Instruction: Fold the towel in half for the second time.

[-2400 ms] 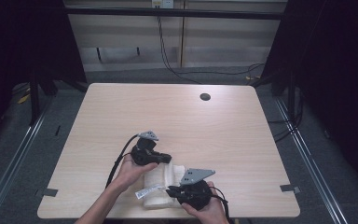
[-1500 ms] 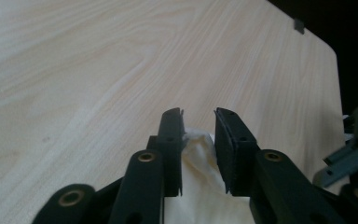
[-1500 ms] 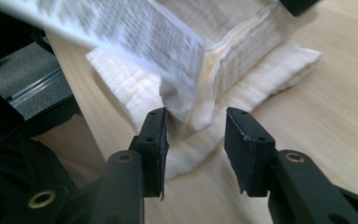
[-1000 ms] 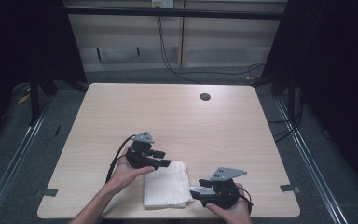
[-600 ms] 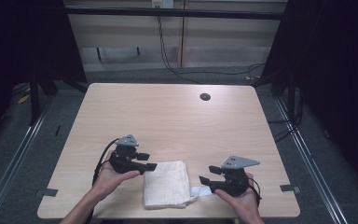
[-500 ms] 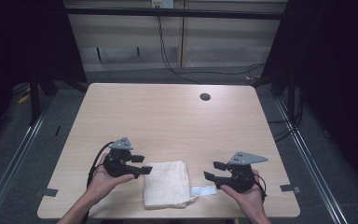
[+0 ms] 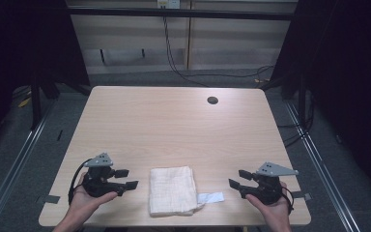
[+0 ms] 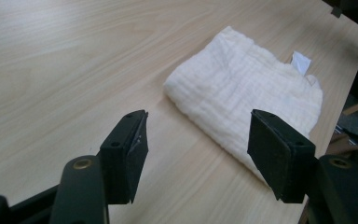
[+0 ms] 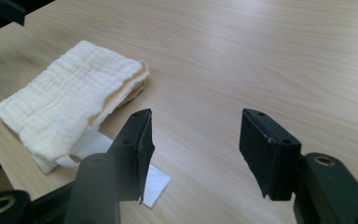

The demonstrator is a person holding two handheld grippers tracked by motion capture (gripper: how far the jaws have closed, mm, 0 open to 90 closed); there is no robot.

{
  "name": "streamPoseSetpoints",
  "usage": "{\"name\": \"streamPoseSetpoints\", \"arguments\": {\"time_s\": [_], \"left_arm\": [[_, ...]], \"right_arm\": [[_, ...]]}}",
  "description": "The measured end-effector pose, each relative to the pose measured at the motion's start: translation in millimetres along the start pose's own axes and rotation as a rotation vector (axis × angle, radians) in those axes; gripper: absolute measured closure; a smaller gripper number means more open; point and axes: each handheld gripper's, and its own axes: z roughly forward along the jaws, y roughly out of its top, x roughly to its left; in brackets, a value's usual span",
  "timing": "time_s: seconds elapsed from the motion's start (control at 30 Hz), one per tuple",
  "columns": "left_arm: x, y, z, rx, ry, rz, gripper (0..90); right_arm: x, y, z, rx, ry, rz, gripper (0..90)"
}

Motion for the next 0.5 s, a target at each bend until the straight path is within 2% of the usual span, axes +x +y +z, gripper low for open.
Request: {"name": "streamPoseSetpoints", "arguments": {"time_s": [0.07,0.2,0.23,0.3,0.4,0.43,0.5], "left_arm": [[-1.5,-5.6,-4.1,0.017,0.013,0.007,37.7],[-5.6,-15.2,-14.6,0.009,0.033,-0.001,37.1],[-7.4,-17.4,-16.7,0.009,0.052,-0.001,36.2],[-10.2,-22.2,-20.7,-0.001,0.052,-0.014,34.9],[-11.0,-29.7,-23.6,-0.019,0.066,0.001,33.6],[-8.7,-32.5,-24.6,-0.038,0.073,-0.002,33.3],[-2.9,-38.1,-28.9,-0.070,0.092,-0.031,33.0]], "right_arm": [[-4.1,-0.7,-4.0,-0.018,-0.015,0.007,44.9],[-11.3,0.5,-9.2,-0.047,-0.029,0.026,44.2],[-12.8,0.6,-9.7,-0.049,-0.034,0.027,43.8],[-13.6,0.6,-10.3,-0.054,-0.039,0.034,43.5],[-15.3,-0.3,-11.3,-0.060,-0.049,0.036,42.7],[-15.8,-0.8,-10.9,-0.059,-0.052,0.038,42.5],[-16.0,-2.2,-10.1,-0.059,-0.062,0.035,41.8]]}}
